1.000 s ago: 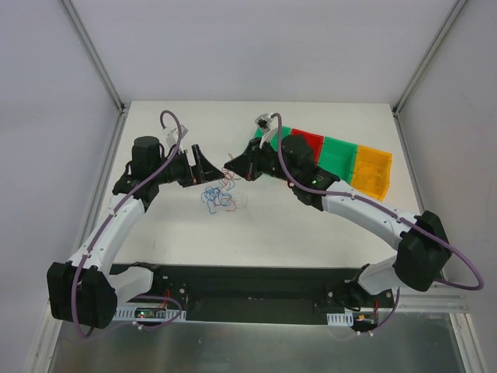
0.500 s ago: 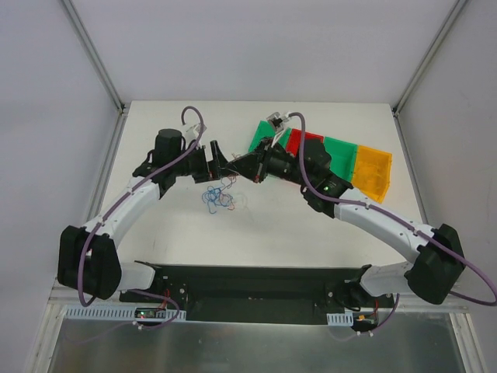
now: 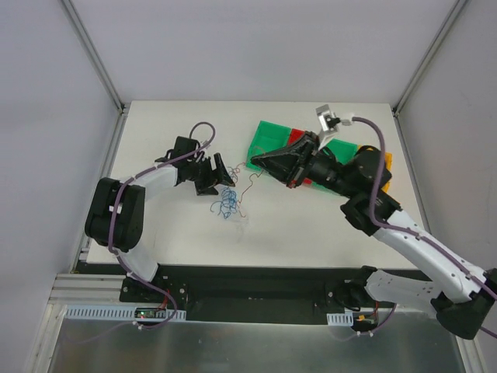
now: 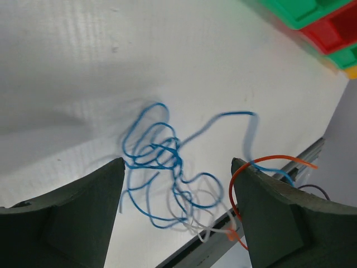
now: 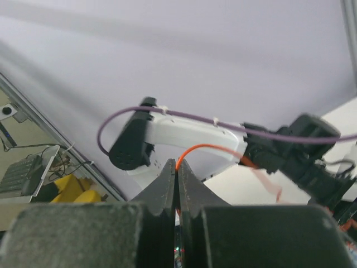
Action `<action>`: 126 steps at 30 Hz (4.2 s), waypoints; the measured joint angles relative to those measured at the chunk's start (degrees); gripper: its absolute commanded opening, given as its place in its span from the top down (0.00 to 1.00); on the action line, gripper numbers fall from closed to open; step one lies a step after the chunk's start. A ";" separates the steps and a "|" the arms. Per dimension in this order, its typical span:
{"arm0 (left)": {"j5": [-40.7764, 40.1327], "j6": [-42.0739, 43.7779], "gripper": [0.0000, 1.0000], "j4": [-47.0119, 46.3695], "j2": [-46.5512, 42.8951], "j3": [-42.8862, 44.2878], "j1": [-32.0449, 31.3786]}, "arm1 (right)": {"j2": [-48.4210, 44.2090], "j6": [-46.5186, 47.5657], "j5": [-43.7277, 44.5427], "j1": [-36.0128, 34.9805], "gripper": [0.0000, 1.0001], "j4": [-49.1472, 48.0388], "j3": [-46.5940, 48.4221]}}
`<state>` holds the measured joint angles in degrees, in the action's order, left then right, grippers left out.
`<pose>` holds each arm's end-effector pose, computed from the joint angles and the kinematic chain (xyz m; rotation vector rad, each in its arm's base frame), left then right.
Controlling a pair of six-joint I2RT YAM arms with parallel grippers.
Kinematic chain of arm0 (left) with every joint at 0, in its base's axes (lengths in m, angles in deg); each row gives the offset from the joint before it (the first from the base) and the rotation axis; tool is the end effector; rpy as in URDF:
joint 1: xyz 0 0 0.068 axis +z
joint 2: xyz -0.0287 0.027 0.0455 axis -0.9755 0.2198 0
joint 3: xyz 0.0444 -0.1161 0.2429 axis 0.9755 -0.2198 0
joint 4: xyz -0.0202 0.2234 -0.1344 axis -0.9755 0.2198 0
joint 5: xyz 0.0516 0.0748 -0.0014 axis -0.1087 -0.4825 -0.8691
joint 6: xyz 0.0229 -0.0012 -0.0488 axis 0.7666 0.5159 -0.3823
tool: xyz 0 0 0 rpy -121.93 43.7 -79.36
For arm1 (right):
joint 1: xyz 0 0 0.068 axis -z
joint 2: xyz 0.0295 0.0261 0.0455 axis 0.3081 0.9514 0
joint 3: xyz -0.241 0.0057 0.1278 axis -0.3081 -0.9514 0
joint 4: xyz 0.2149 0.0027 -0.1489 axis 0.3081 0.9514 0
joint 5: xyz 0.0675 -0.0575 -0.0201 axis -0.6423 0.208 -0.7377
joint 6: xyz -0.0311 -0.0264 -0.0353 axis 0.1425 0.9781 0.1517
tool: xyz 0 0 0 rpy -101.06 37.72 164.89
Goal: Untangle the cables
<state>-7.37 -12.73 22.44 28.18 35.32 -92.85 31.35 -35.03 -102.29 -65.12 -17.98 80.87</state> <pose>0.3280 -0.1109 0.1961 -0.1153 2.4625 -1.0657 0.1458 0.1797 0.4460 -0.6546 1.1117 1.3463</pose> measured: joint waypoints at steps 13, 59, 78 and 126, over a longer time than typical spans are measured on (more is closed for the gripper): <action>-10.75 1.95 0.18 7.10 -0.09 -1.90 4.17 | -8.07 17.51 9.92 0.94 0.99 20.85 22.47; -29.31 22.80 0.48 -47.54 -8.83 -25.68 -38.84 | -4.50 20.57 13.53 1.73 1.00 28.52 22.01; -32.96 5.40 1.00 -23.67 -12.41 -21.59 -15.32 | -13.27 28.96 24.55 1.73 0.99 37.18 23.10; -30.64 19.21 0.30 5.77 -11.26 -5.01 -26.60 | -26.56 30.49 35.19 1.97 0.99 40.33 -1.49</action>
<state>-38.02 6.48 28.21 16.93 30.32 -119.45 4.80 -4.54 -67.10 -63.16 22.34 79.38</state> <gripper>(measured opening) 0.710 0.010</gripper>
